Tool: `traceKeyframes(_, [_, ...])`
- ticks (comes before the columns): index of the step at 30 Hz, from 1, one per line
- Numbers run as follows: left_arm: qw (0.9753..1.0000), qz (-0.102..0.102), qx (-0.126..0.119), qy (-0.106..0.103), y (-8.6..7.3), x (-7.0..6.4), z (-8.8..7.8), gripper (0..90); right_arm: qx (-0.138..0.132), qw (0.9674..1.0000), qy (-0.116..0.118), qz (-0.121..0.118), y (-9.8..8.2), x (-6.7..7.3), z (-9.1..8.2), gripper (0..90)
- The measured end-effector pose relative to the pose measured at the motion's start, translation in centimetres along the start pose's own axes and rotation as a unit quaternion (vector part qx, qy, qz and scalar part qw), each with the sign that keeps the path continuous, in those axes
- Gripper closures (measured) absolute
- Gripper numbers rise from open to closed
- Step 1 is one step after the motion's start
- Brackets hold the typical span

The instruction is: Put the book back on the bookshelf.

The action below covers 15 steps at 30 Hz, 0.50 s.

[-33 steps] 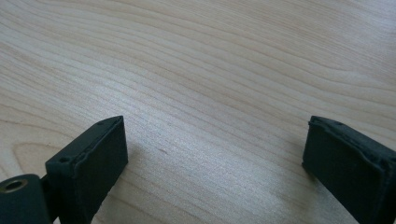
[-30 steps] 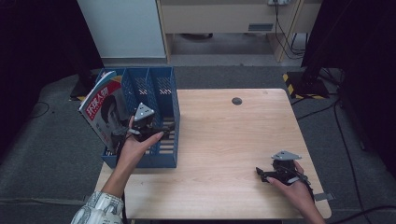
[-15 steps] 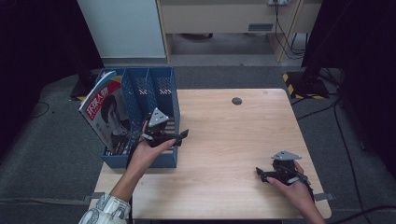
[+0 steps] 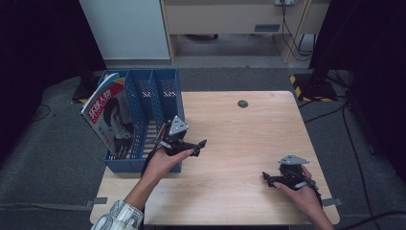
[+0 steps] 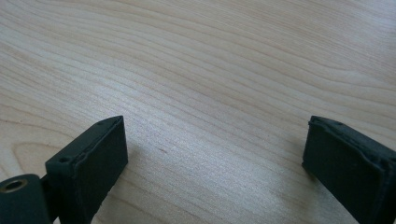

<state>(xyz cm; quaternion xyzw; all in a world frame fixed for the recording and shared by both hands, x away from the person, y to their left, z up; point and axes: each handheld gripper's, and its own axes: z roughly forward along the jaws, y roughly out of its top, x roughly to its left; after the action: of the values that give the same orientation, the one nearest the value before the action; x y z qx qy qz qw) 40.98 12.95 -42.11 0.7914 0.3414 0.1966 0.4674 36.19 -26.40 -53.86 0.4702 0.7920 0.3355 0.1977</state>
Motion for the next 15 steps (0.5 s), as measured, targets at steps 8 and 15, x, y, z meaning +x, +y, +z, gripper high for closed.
traceKeyframes(8, [0.9995,0.019,0.015,-0.019,-0.2,-2.2,1.5,1.8,0.000,1.0000,-0.001,0.001,0.0,0.0,0.0,6.8])
traceKeyframes(15, [0.9984,0.041,0.025,-0.031,-0.1,-4.1,2.9,1.7,0.000,1.0000,0.000,0.001,0.0,0.0,0.0,6.8])
